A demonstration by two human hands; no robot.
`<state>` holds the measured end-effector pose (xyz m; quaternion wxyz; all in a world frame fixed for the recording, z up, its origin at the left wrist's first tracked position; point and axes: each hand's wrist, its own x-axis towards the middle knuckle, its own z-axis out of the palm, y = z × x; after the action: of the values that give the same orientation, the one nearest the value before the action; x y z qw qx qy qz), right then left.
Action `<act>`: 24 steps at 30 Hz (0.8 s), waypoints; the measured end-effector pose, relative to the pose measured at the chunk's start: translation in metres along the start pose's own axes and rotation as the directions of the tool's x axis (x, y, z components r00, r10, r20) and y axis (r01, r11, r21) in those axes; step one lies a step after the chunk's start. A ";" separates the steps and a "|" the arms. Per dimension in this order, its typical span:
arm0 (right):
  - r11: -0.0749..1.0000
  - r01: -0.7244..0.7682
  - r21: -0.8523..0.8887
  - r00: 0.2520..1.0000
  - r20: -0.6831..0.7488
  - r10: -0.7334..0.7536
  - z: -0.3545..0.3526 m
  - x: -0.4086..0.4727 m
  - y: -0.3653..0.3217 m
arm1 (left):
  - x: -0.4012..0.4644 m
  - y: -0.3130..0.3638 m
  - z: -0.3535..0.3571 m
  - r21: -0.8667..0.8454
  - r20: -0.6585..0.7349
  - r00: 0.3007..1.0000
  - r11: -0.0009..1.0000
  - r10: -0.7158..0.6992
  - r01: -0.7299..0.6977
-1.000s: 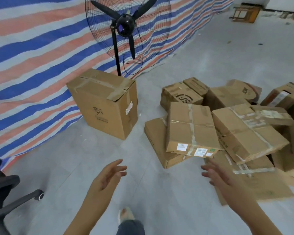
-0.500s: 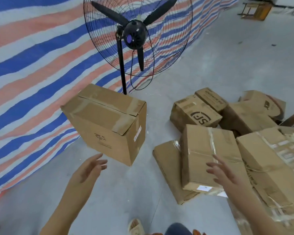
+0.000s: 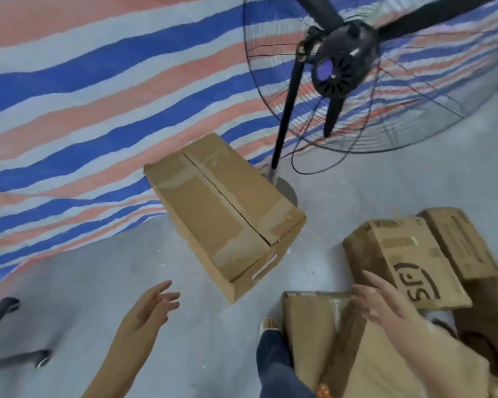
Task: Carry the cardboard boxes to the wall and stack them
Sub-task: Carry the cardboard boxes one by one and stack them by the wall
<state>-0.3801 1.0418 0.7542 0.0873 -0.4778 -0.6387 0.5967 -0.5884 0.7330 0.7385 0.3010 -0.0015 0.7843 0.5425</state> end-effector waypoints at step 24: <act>0.931 -0.181 -0.316 0.899 0.330 0.287 0.124 0.354 0.052 | 0.182 -0.102 0.183 -0.741 -0.218 0.677 0.571 -0.703 0.354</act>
<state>-0.6252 1.2017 0.5142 -0.1757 -0.4379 -0.6582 0.5866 -0.6178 0.9058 0.5238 0.2245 -0.4866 0.5559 0.6354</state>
